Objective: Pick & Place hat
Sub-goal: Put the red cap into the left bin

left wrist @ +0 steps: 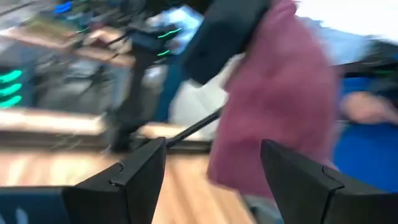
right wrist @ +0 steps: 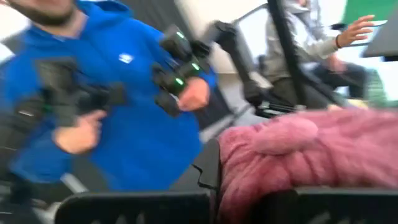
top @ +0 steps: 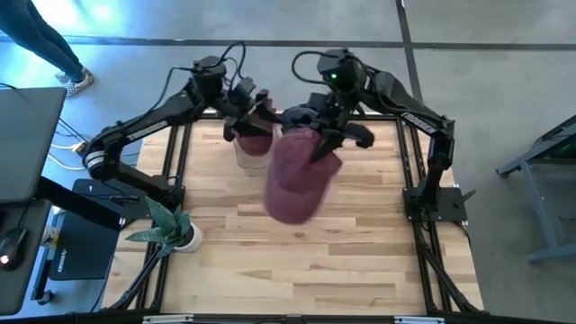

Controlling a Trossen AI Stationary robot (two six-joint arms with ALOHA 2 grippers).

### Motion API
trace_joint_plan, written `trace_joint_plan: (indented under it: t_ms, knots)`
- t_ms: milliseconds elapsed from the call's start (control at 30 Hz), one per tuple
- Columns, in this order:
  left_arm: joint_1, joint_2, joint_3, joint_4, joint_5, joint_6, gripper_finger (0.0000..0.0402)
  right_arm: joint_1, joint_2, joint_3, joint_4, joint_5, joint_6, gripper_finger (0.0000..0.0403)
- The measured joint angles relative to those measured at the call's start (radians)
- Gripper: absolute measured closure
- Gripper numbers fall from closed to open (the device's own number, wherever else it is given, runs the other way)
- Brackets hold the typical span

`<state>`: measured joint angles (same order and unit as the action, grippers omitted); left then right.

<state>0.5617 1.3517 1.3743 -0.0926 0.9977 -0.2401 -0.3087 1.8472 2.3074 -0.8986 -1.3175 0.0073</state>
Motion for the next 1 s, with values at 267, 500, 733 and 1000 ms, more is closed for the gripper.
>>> trace_joint_plan:
  t_ms: [267,500,733,1000]
  knots:
    - [-0.108,0.146,0.000,0.452,0.166,-0.227,0.0147,-0.002,-0.004,0.002,0.016,-0.055,0.150,0.0402]
    - [-0.152,0.192,0.000,0.495,0.145,-0.245,0.0147,0.002,-0.004,0.002,0.003,0.015,0.150,0.0402]
    - [-0.214,0.195,0.000,0.589,0.203,-0.279,0.0147,-0.005,-0.004,0.002,-0.026,0.030,0.150,0.0402]
    - [-0.214,0.195,0.000,0.757,0.255,-0.432,0.0147,-0.003,-0.004,0.001,-0.158,0.023,0.145,0.0402]
